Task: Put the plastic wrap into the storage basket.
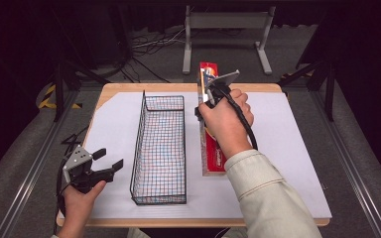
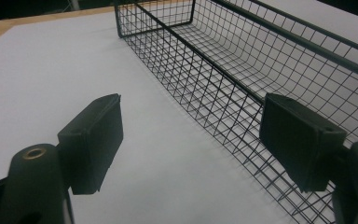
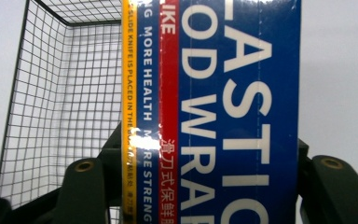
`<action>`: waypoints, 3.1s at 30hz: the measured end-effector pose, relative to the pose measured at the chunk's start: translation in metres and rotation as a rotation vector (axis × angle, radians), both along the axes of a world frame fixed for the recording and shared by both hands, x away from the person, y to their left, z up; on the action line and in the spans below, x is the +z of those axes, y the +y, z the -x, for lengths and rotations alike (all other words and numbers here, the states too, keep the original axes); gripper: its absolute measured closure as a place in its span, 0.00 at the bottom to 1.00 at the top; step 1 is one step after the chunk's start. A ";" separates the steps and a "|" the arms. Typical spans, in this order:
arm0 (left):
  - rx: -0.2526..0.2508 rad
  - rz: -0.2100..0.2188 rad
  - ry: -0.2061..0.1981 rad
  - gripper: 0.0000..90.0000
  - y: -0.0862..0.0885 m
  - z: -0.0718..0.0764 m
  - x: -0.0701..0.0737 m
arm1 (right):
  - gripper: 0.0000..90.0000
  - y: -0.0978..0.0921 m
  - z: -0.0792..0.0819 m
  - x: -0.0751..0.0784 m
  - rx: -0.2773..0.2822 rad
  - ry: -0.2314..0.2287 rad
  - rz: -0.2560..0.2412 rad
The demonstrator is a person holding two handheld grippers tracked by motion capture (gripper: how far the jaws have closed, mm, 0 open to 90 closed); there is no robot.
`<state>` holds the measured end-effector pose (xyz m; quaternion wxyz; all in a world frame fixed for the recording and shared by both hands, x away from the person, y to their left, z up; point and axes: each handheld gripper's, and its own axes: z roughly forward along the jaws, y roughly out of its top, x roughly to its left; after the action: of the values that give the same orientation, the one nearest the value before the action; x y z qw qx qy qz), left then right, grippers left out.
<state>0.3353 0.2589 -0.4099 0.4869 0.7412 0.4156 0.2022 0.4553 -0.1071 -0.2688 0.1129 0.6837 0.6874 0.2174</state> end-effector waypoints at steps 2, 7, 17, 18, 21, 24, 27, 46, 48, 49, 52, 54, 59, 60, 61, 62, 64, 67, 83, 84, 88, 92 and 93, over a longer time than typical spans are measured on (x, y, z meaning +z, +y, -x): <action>0.000 0.002 0.001 0.25 0.000 -0.001 0.000 | 0.45 0.002 0.000 0.000 -0.003 -0.008 0.003; -0.007 0.007 -0.002 0.25 -0.004 -0.005 0.001 | 0.45 0.014 -0.001 0.000 -0.011 -0.009 -0.018; -0.014 0.013 -0.012 0.25 -0.008 -0.011 0.003 | 0.45 0.031 -0.006 -0.001 -0.037 0.004 -0.045; -0.010 0.019 -0.009 0.25 -0.009 -0.012 0.002 | 0.45 0.032 -0.006 -0.001 -0.037 0.005 -0.060; -0.006 0.021 0.002 0.25 -0.009 -0.014 0.002 | 0.45 0.036 -0.006 0.000 -0.037 0.005 -0.093; -0.003 0.027 -0.001 0.25 -0.009 -0.016 0.001 | 0.45 0.041 -0.006 0.000 -0.034 0.004 -0.125; -0.004 0.018 -0.003 0.25 -0.010 -0.016 0.002 | 0.45 0.046 -0.005 -0.001 -0.025 0.015 -0.128; 0.027 0.022 -0.001 0.25 0.003 -0.005 0.000 | 0.45 0.084 -0.008 -0.020 0.022 0.055 -0.166; 0.031 0.018 -0.002 0.25 0.004 -0.004 0.000 | 0.45 0.086 -0.008 -0.022 0.027 0.053 -0.156; 0.032 0.022 -0.002 0.25 0.005 -0.003 0.000 | 0.45 0.088 -0.008 -0.023 0.029 0.054 -0.150; 0.031 0.021 0.003 0.25 0.007 -0.002 -0.001 | 0.45 0.091 -0.007 -0.028 0.034 0.046 -0.127; 0.034 0.018 0.004 0.25 0.008 -0.001 -0.001 | 0.45 0.093 -0.007 -0.031 0.034 0.045 -0.123; 0.043 0.018 0.006 0.25 0.010 0.001 -0.001 | 0.45 0.100 -0.007 -0.041 0.048 0.056 -0.125; 0.044 0.016 0.005 0.25 0.011 0.001 -0.001 | 0.45 0.101 -0.007 -0.044 0.045 0.058 -0.121; 0.044 0.015 0.005 0.25 0.011 0.002 -0.001 | 0.45 0.102 -0.008 -0.046 0.046 0.064 -0.120; 0.045 0.015 0.005 0.25 0.011 0.002 -0.001 | 0.45 0.103 -0.008 -0.049 0.047 0.070 -0.122; 0.046 0.019 0.005 0.25 0.011 0.002 -0.002 | 0.45 0.104 -0.008 -0.053 0.040 0.076 -0.123; 0.050 0.022 0.010 0.25 0.011 0.001 -0.002 | 0.45 0.105 -0.009 -0.061 0.043 0.084 -0.105; 0.051 0.019 0.014 0.25 0.011 0.000 -0.002 | 0.45 0.110 -0.011 -0.088 0.017 0.142 -0.077; 0.051 0.019 0.014 0.25 0.011 0.000 -0.002 | 0.45 0.110 -0.011 -0.090 0.018 0.144 -0.077; 0.050 0.016 0.018 0.25 0.010 0.000 -0.002 | 0.45 0.109 -0.011 -0.093 0.016 0.157 -0.071; 0.052 0.017 0.017 0.25 0.010 0.000 -0.002 | 0.44 0.110 -0.011 -0.097 0.023 0.173 -0.060; 0.053 0.017 0.018 0.25 0.010 0.000 -0.002 | 0.44 0.111 -0.011 -0.098 0.019 0.175 -0.059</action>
<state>0.3353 0.2693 -0.4120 0.4841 0.7275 0.4409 0.2048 0.4666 0.0037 -0.3667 0.0302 0.6965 0.6945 0.1779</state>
